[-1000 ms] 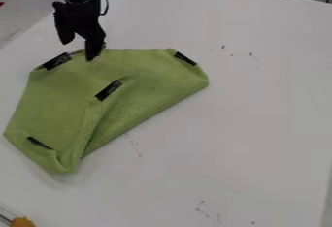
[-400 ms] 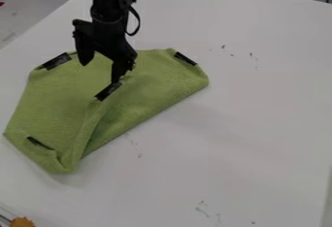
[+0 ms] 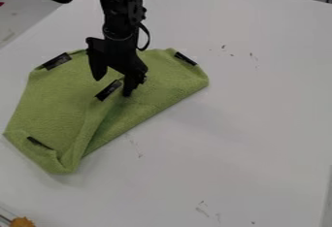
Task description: Unfold the cloth from left to right
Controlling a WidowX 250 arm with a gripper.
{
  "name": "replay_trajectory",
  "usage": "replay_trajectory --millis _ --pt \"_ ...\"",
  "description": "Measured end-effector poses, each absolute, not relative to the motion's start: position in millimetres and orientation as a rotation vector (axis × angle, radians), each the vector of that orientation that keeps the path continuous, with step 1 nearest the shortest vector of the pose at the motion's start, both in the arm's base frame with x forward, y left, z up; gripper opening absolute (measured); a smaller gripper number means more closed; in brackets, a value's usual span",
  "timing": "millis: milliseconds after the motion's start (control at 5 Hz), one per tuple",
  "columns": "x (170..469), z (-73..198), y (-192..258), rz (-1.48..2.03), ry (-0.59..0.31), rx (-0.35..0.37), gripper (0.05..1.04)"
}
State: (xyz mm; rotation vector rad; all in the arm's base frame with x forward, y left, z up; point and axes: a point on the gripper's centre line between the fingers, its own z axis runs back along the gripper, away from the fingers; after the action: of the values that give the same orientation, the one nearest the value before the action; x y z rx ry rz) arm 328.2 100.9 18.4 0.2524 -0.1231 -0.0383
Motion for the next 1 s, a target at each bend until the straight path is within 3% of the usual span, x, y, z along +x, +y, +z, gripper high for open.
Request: replay_trajectory --millis 400,800,1000 --pt "330.6 12.2 97.0 -0.045 -0.128 0.232 0.951" --pt "334.4 11.3 94.0 -0.054 -0.158 0.234 0.381" --pt "333.5 11.6 95.2 -0.054 -0.150 0.242 0.182"
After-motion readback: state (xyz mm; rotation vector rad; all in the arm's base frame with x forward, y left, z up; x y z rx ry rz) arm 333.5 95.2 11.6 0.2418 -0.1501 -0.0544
